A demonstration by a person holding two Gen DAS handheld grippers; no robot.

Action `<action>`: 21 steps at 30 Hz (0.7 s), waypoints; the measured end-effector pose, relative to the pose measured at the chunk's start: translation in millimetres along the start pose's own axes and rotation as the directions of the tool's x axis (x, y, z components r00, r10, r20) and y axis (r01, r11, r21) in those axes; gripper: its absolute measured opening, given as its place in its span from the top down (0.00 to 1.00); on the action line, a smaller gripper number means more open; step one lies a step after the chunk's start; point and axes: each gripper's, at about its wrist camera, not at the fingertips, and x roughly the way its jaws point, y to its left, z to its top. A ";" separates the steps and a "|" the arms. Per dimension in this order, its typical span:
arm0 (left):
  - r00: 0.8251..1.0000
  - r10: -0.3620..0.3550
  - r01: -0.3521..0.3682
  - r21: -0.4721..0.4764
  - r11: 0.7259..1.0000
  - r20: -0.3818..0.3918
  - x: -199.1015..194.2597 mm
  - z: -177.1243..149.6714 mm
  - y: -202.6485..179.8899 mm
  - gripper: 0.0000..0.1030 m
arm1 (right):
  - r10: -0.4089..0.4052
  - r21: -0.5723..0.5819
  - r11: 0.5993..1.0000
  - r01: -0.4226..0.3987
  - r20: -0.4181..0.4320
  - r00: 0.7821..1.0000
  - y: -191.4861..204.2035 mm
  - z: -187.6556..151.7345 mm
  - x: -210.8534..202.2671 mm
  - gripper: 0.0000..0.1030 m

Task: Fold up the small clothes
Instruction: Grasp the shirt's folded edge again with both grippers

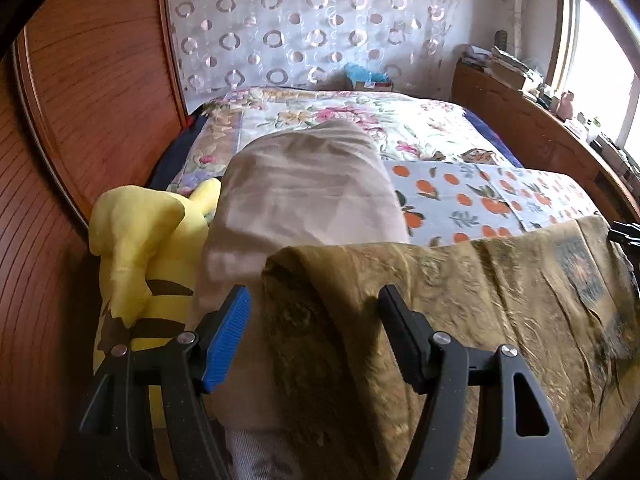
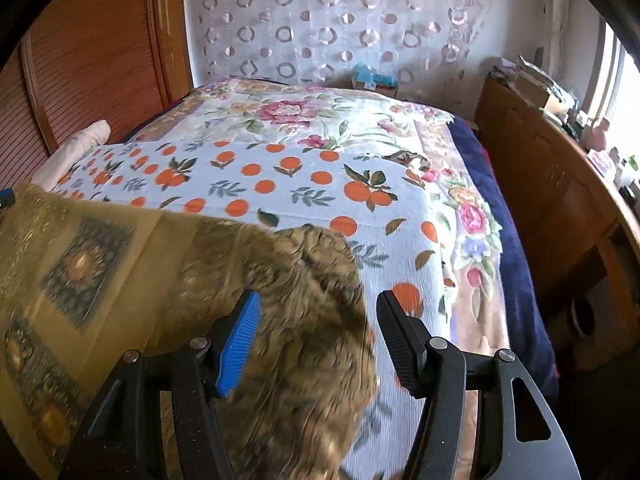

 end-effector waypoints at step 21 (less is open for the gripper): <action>0.999 -0.042 0.041 0.067 0.997 0.005 5.4 -2.0 -13.2 0.91 | 0.162 -0.088 0.983 -0.162 -0.009 0.987 12.7 -1.5 21.6 0.91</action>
